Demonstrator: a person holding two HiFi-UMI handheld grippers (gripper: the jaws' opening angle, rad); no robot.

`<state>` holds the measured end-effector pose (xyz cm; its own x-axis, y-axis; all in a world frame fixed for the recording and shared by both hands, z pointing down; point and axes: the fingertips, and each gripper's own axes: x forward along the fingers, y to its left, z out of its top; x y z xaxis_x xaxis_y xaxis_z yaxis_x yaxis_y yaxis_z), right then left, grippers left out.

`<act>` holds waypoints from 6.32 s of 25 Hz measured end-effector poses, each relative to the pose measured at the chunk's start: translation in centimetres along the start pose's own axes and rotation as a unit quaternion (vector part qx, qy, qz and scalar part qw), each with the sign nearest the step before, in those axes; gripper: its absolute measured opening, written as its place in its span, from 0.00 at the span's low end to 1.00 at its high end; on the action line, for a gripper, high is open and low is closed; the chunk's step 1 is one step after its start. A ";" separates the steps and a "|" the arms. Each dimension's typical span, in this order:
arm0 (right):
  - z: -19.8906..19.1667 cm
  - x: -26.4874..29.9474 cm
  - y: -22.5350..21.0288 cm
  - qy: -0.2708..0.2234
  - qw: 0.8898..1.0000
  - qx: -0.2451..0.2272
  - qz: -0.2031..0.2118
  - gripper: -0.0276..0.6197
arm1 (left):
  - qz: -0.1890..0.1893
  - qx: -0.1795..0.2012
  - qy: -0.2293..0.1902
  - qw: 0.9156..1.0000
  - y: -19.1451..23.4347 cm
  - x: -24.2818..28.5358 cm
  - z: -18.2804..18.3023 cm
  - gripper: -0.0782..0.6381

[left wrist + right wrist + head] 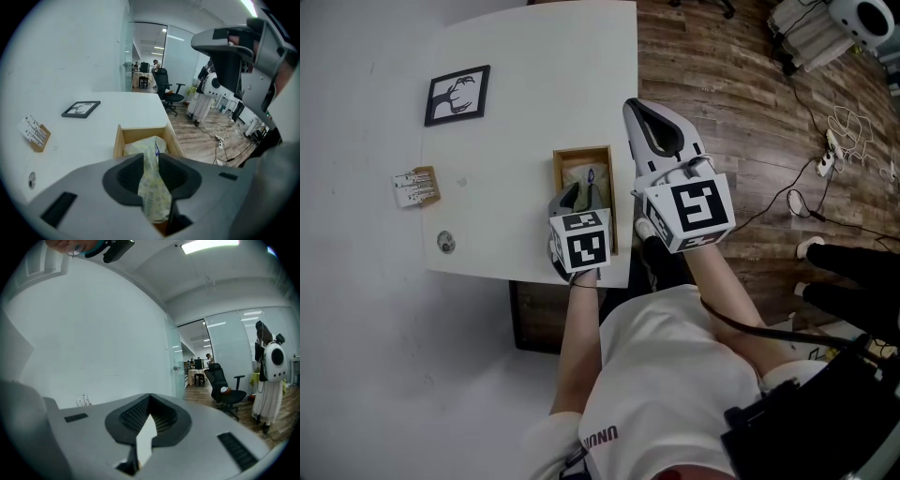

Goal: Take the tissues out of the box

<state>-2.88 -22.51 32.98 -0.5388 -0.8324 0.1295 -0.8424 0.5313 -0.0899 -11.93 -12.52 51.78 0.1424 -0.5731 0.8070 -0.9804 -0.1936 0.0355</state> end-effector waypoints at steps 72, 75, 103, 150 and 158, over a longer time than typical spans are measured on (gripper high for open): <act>0.9 -0.3 1.9 -0.008 1.000 -0.015 0.012 0.07 | 0.004 -0.016 -0.104 0.994 1.1 -5.5 3.9 0.13; 0.9 -0.3 2.0 -0.009 1.000 -0.016 0.013 0.07 | 0.004 -0.016 -0.108 0.994 1.1 -5.7 4.1 0.13; 1.0 -0.3 2.6 -0.008 1.000 -0.020 0.018 0.07 | 0.002 0.000 -0.185 0.983 1.5 -8.1 6.6 0.13; 1.3 -0.3 2.5 -0.007 0.999 -0.048 0.012 0.06 | 0.029 0.004 -0.317 0.948 2.9 -13.1 10.8 0.13; 1.2 -0.4 2.4 -0.003 0.999 -0.050 0.006 0.06 | 0.027 0.004 -0.319 0.947 3.0 -13.3 10.9 0.13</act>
<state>-4.65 -21.14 31.51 -0.5490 -0.8267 0.1234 -0.8325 0.5539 0.0069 -15.25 -14.12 34.71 0.1477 -0.9466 0.2867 -0.9879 -0.1550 -0.0026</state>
